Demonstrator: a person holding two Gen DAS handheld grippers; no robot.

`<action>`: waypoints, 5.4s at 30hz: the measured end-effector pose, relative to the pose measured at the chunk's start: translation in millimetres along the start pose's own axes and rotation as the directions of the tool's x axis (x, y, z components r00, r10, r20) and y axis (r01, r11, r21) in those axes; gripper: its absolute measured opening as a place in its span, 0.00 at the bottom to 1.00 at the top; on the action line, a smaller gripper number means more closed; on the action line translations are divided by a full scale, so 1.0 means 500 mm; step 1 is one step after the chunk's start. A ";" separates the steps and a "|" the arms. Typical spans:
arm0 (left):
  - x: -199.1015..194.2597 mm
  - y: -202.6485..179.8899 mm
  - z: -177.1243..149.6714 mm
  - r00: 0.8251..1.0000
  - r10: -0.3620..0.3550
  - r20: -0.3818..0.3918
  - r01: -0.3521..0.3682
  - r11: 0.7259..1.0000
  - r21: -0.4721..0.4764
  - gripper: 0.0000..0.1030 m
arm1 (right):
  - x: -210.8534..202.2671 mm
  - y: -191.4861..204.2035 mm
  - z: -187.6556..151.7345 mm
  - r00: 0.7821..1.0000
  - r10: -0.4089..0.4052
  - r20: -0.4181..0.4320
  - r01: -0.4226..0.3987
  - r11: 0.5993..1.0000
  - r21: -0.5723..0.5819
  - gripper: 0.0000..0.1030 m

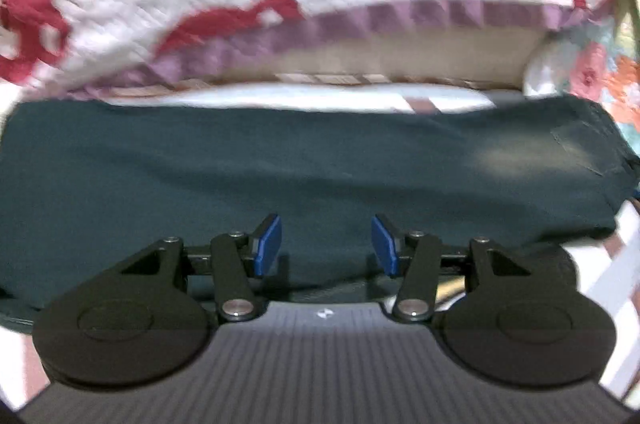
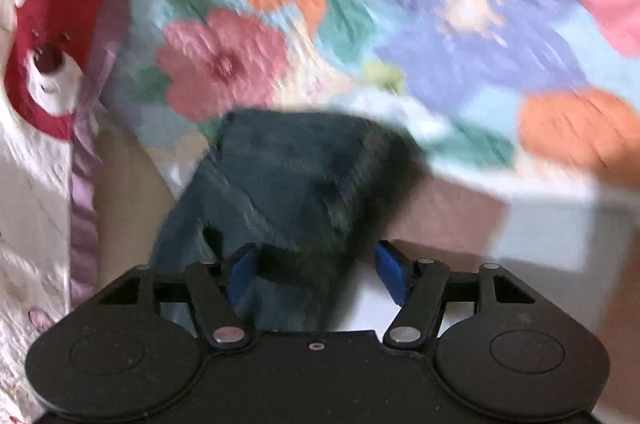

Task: Fold clothes

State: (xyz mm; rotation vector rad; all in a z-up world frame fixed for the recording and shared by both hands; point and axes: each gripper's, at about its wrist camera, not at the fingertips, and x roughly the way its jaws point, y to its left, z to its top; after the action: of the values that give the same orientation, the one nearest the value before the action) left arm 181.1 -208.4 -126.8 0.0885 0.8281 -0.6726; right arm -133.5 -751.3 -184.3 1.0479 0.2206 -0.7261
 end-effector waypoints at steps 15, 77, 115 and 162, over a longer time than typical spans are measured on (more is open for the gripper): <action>0.184 -0.117 0.045 0.948 -0.289 -0.135 0.290 0.957 -0.009 0.52 | -0.058 0.353 0.159 0.992 0.041 0.122 0.045 0.780 -0.624 0.22; -0.190 0.416 -0.188 0.953 0.176 0.245 0.032 0.749 -0.662 0.54 | -0.003 0.869 -0.748 0.594 0.331 -0.733 -0.732 0.601 -0.322 0.18; -0.148 0.431 -0.140 0.967 0.131 0.220 0.056 0.729 -0.682 0.72 | -0.120 0.514 -0.705 0.963 -0.003 -0.270 -0.270 -0.033 -0.962 0.55; -0.160 0.477 -0.211 0.854 0.306 0.421 0.013 0.796 -0.605 0.16 | 0.006 0.479 -0.607 0.888 0.080 -0.452 -0.432 0.484 -0.761 0.10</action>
State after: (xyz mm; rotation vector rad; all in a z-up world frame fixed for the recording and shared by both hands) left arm 213.1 55.8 -185.6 -0.5711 0.4792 -0.2299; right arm 72.4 -424.7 -168.5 0.2063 0.6545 -0.0515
